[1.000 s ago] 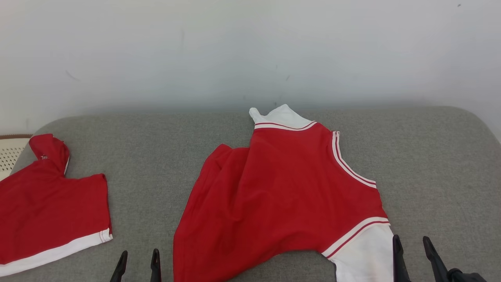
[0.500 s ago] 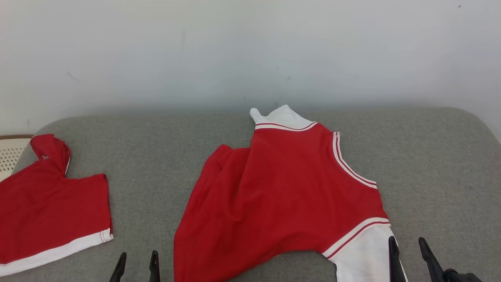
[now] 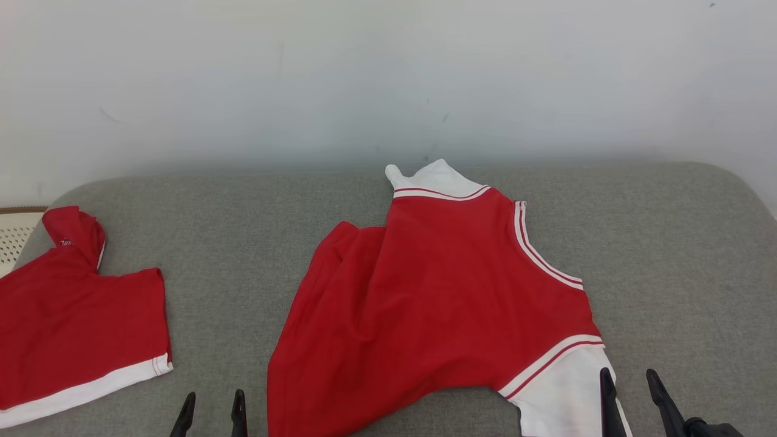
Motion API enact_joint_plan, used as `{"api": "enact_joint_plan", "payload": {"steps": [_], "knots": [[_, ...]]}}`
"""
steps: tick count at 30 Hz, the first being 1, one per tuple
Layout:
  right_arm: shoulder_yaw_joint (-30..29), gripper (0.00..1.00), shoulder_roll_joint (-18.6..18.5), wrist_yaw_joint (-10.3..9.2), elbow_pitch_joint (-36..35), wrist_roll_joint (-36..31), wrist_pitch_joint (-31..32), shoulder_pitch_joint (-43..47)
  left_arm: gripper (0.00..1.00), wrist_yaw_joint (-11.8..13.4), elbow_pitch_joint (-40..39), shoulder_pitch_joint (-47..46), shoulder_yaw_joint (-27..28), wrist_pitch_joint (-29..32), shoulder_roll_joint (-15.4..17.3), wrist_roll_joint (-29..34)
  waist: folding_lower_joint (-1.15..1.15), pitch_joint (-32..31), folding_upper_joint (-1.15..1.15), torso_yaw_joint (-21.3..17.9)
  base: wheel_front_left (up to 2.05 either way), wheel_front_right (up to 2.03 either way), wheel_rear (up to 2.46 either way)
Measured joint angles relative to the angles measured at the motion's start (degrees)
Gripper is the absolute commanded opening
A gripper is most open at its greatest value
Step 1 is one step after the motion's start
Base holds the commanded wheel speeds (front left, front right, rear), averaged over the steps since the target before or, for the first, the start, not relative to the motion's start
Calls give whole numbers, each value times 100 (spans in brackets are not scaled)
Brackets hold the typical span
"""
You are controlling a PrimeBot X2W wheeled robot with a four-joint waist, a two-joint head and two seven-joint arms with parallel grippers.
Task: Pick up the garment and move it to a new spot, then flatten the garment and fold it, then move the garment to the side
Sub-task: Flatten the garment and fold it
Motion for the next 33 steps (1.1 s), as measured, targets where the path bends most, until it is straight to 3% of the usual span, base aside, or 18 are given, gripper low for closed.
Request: {"api": "enact_joint_plan", "payload": {"steps": [24,33], "knots": [[-49,100,0,0,33,-3,2,-7,100,41,34,-7,-125,-40,30,-114,0,17,0,-12,0,0,0],[-355,100,0,0,274,-14,155,-10,100,-248,436,-120,-437,-48,21,-202,0,63,0,-26,0,0,0]]}}
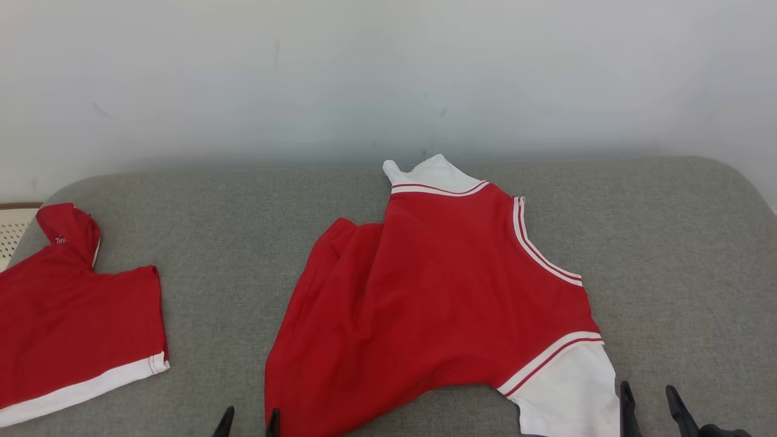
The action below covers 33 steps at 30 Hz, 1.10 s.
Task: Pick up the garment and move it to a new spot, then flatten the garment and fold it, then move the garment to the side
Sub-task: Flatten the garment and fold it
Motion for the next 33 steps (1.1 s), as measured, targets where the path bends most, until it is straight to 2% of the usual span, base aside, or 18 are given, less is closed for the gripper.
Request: {"api": "enact_joint_plan", "payload": {"steps": [7,14,25,29,30,31,32,33], "knots": [[-166,100,-12,0,464,-109,109,-76,100,-174,626,-36,-198,-18,-54,-68,0,76,0,-38,0,0,0],[-225,100,-71,0,1332,-140,131,-402,100,-267,1436,-240,-267,-43,-133,-162,0,153,0,-105,0,0,0],[-83,100,-102,0,2517,-132,-93,-982,100,-300,1790,-495,-232,-44,-190,-159,0,215,0,-185,0,0,0],[10,98,-92,0,3000,-132,-154,-1246,100,-419,2001,-603,-253,-45,-199,-155,0,252,0,-198,0,0,0],[24,82,-90,0,3127,-130,-156,-1320,54,-443,2054,-652,-245,-45,-205,-155,0,268,0,-199,0,0,0],[46,39,-89,0,3245,-122,-162,-1404,5,-452,2120,-714,-248,-45,-208,-156,0,285,0,-202,0,0,0],[60,17,-90,0,3355,-119,-198,-1502,0,-492,2205,-777,-258,-45,-207,-149,0,303,0,-206,0,0,0],[73,0,-91,0,3438,-111,-220,-1582,0,-492,2249,-825,-258,-45,-208,-135,0,319,0,-211,0,0,0]]}}
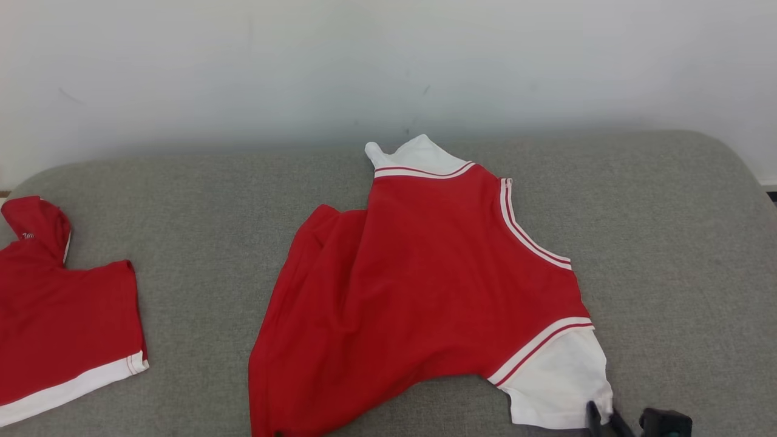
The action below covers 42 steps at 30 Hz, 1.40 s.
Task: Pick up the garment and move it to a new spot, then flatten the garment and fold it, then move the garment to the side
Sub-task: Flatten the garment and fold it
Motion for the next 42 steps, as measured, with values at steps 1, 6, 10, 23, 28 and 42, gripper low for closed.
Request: {"api": "enact_joint_plan", "payload": {"steps": [1,6,10,23,28,42], "knots": [[18,0,1,0,92,9,-42,-73,0,-2,24,-37,11,0,-1,7,0,10,0,-7,0,0,0],[79,0,4,1,341,151,-191,-242,0,-7,24,-125,101,-3,-1,60,0,-11,0,-20,0,0,0],[171,0,0,0,292,430,-264,-201,0,1,-197,-46,125,-4,-4,105,0,-51,0,18,0,0,0],[459,0,-52,1,-1593,1368,-27,769,0,91,-1274,433,334,-4,130,196,0,-50,0,124,0,0,0],[655,0,-192,0,-2270,1648,417,649,0,-91,-1584,-122,285,136,286,197,0,38,0,69,0,0,0],[1181,0,-634,0,-1686,2145,1126,-3123,0,-715,-991,-3835,-312,1323,1113,275,1,916,0,-97,0,0,0]]}}
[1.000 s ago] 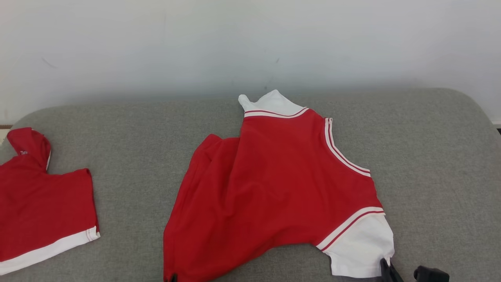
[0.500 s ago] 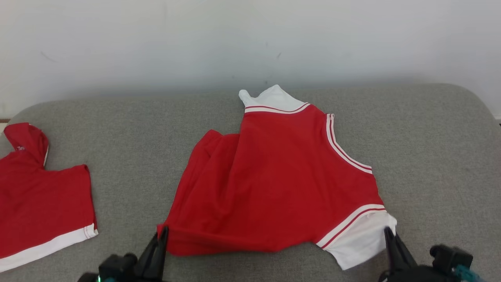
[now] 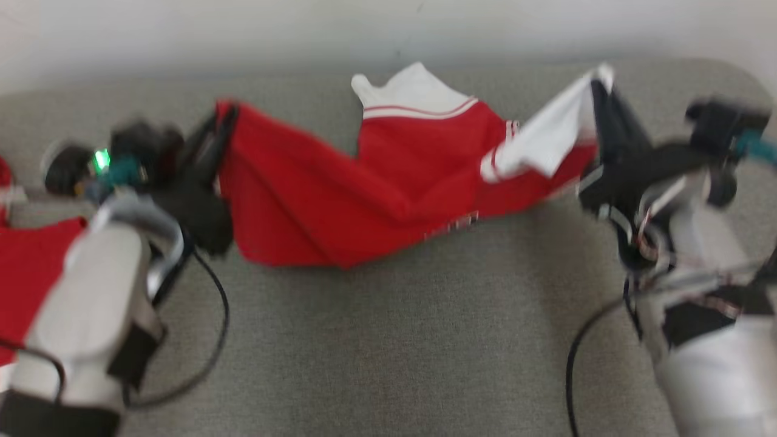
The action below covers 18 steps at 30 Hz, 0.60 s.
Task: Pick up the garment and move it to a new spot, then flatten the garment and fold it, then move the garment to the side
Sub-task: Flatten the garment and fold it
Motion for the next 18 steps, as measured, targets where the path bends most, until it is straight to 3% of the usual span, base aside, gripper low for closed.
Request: {"api": "enact_joint_plan", "payload": {"steps": [11,18], "knots": [[152,0,-225,0,1686,961,372,-3670,0,-38,1571,-3577,-1067,292,378,-531,1,1062,1,-30,0,0,0],[92,0,-339,0,2588,1178,396,-5430,0,-40,2391,-5605,-1435,259,234,-850,1,1670,1,-78,0,0,0]]}}
